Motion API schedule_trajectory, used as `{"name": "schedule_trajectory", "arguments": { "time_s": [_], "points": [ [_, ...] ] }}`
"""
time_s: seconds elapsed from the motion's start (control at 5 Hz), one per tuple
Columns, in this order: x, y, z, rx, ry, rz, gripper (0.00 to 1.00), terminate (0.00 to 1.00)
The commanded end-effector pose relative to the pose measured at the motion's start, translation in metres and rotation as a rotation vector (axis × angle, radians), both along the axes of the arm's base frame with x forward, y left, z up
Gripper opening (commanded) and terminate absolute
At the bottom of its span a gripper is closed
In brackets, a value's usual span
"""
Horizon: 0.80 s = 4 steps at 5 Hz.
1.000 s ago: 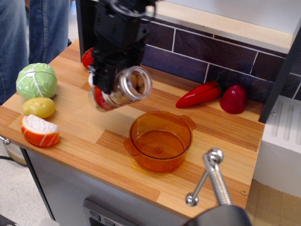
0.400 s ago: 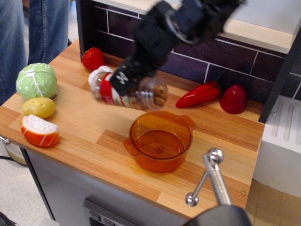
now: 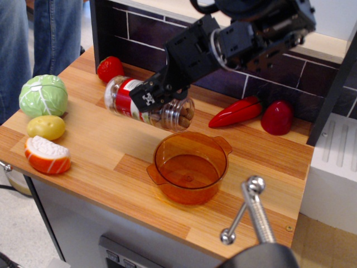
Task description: Pour almonds in pot
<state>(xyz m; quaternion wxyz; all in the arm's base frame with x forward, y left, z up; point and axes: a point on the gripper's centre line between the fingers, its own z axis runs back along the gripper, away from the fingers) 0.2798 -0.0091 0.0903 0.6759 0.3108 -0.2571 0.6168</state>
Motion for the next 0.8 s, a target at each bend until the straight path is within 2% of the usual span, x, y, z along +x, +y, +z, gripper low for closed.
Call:
{"name": "schedule_trajectory", "arguments": {
  "time_s": [0.0, 0.2, 0.6],
  "points": [
    [-0.007, -0.002, -0.004, 0.129, -0.093, -0.016, 0.0, 0.0],
    [-0.008, -0.008, -0.01, 0.171, -0.109, -0.056, 0.0, 0.0],
    [-0.005, -0.013, -0.007, 0.209, -0.147, -0.085, 0.0, 0.0]
  ]
}}
